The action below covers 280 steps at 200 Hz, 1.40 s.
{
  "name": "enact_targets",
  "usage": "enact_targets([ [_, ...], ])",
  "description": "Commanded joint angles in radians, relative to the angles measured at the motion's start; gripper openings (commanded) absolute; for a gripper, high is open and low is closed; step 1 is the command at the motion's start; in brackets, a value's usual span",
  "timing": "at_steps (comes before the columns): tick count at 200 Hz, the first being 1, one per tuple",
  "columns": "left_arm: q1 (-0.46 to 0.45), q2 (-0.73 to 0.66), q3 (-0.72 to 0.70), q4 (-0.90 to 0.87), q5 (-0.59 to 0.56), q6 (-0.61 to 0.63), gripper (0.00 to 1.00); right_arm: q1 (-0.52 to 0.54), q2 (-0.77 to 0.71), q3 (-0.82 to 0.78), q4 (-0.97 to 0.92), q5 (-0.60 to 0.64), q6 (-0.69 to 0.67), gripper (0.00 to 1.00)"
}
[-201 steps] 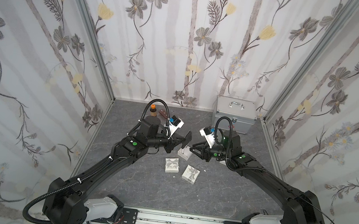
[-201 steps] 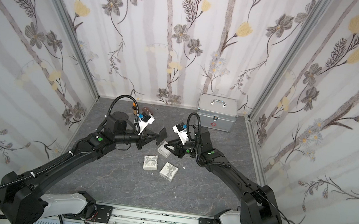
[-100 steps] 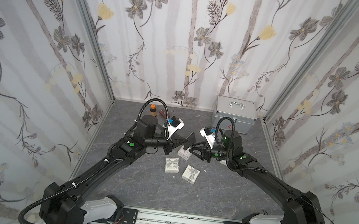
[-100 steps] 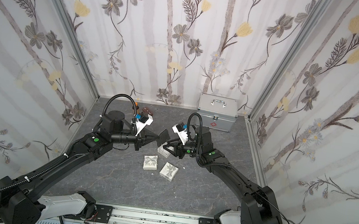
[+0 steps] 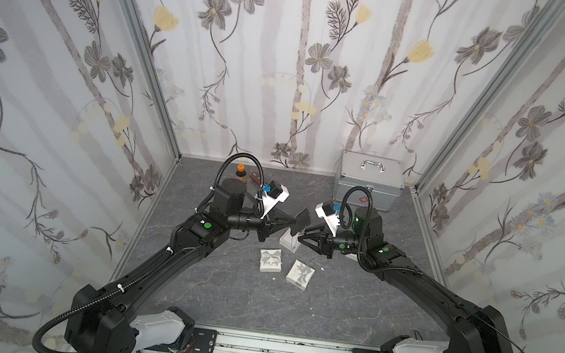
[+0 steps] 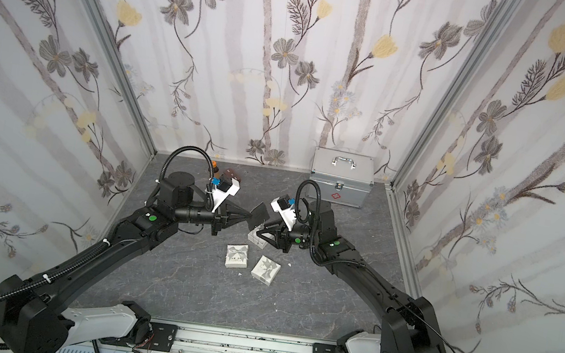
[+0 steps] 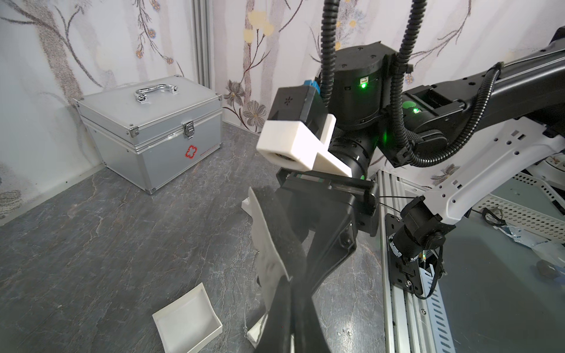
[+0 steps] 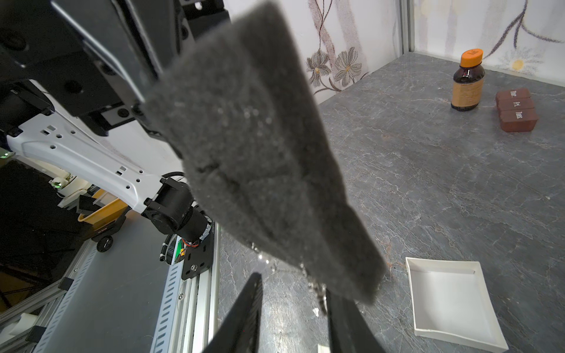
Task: Take the necklace out of the lift-off lid jewelry box
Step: Pick up the necklace from the inner lining.
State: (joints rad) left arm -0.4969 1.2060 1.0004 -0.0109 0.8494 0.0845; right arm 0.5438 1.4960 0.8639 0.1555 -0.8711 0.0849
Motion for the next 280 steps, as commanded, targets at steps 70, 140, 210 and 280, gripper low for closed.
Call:
enact_targets([
  [70, 0.018, 0.023, 0.002, 0.098, 0.078, -0.032, 0.00, 0.001, -0.014, -0.009, 0.052, -0.045, -0.011, 0.22],
  [140, 0.035, 0.035, -0.019, 0.150, 0.075, -0.066, 0.00, 0.000, -0.025, -0.023, 0.051, -0.017, -0.007, 0.04],
  [210, 0.058, 0.032, -0.051, 0.215, -0.008, -0.106, 0.00, -0.011, -0.015, -0.031, 0.042, 0.029, -0.006, 0.00],
  [280, 0.116, 0.022, -0.109, 0.349, -0.162, -0.217, 0.00, -0.044, 0.026, -0.041, 0.050, 0.116, 0.027, 0.00],
])
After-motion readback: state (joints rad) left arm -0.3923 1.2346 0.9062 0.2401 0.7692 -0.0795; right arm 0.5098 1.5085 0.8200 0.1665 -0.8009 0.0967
